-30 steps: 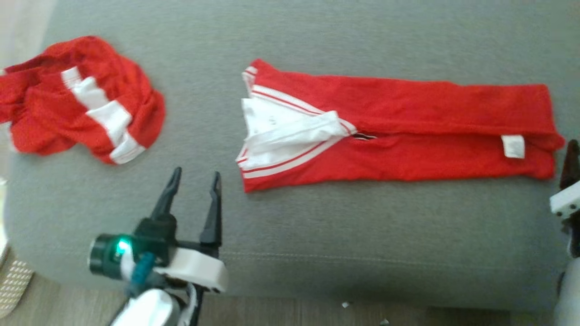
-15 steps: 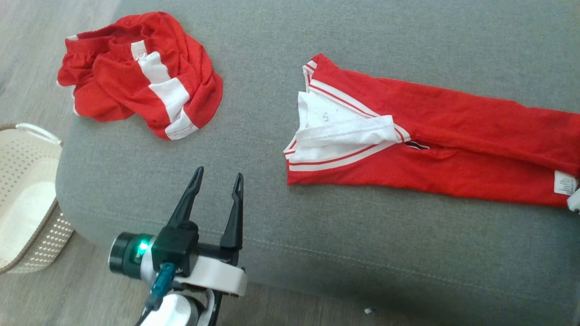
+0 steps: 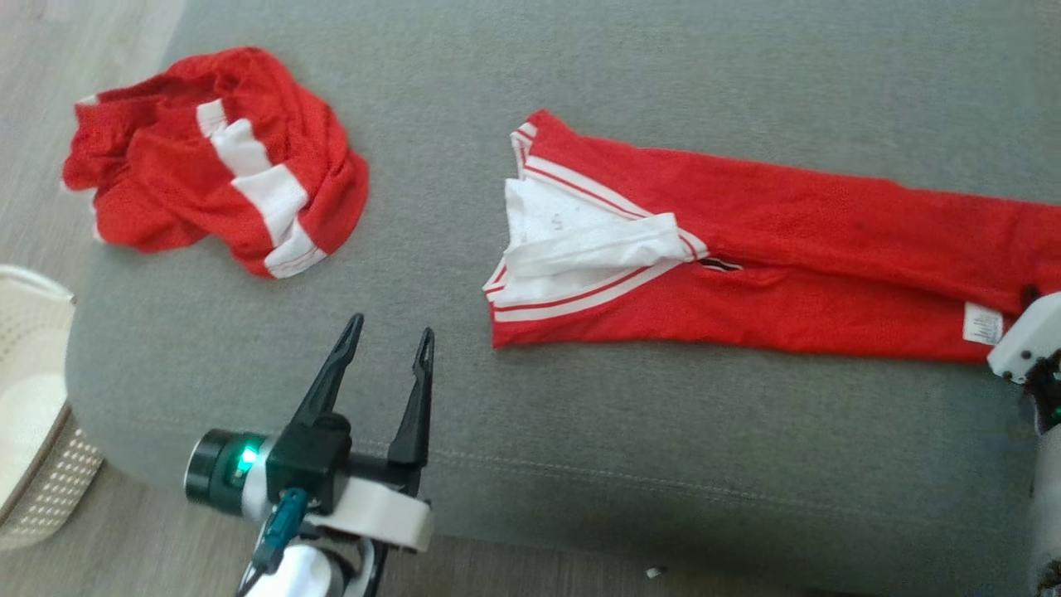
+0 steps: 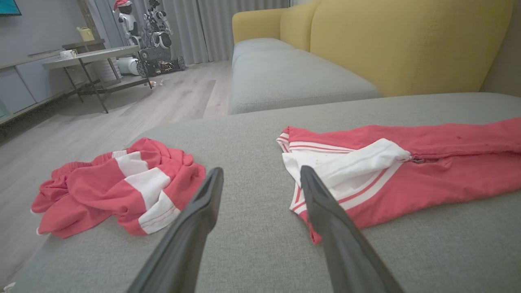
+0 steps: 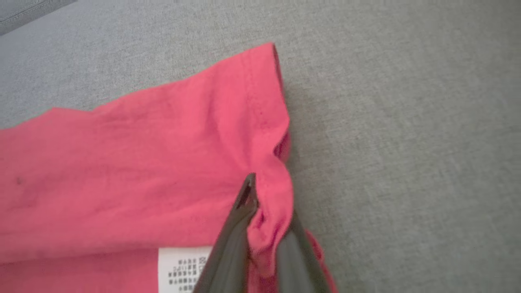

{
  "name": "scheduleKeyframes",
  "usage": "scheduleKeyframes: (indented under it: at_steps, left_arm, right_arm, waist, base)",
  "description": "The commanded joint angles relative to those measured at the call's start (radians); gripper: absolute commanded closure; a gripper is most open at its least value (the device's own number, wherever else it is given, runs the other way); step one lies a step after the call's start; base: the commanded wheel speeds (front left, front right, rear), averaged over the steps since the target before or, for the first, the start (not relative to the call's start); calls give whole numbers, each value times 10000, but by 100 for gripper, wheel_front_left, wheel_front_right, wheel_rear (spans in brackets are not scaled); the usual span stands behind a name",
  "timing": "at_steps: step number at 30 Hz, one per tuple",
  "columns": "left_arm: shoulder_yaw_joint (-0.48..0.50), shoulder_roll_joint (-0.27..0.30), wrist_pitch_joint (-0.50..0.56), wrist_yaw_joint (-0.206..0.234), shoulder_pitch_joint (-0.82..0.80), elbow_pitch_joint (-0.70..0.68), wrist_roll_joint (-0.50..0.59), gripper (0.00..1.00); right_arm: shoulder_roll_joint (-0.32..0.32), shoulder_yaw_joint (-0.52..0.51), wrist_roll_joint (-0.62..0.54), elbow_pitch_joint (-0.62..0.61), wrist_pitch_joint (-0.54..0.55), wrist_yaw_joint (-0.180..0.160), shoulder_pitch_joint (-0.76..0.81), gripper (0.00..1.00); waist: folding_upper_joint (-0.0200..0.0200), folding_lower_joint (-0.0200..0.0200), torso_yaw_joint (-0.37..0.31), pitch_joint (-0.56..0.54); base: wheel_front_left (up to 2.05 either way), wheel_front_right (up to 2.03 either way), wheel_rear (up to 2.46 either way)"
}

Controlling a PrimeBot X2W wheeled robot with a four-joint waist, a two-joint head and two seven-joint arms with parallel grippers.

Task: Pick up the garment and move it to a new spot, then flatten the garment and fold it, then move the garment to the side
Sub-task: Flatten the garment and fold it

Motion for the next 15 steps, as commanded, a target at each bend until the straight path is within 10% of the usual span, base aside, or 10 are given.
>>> scheduleKeyframes:
  at_steps: [1,15]
  left_arm:
    - [427,147,-122,-78,-82,-240,49,0]
    - [646,-30,-122,-667,-31,259,103,0]
  right_arm:
    - [-214,252,20,-292,-158,58,166,100]
    - [-1167,2654,559,-3276,738,58,-251,100]
  waist:
    - [-1,1,-253,-125]
    - [-1,1,-1566,-311]
  base:
    - [0,0,0]
    - [0,0,0]
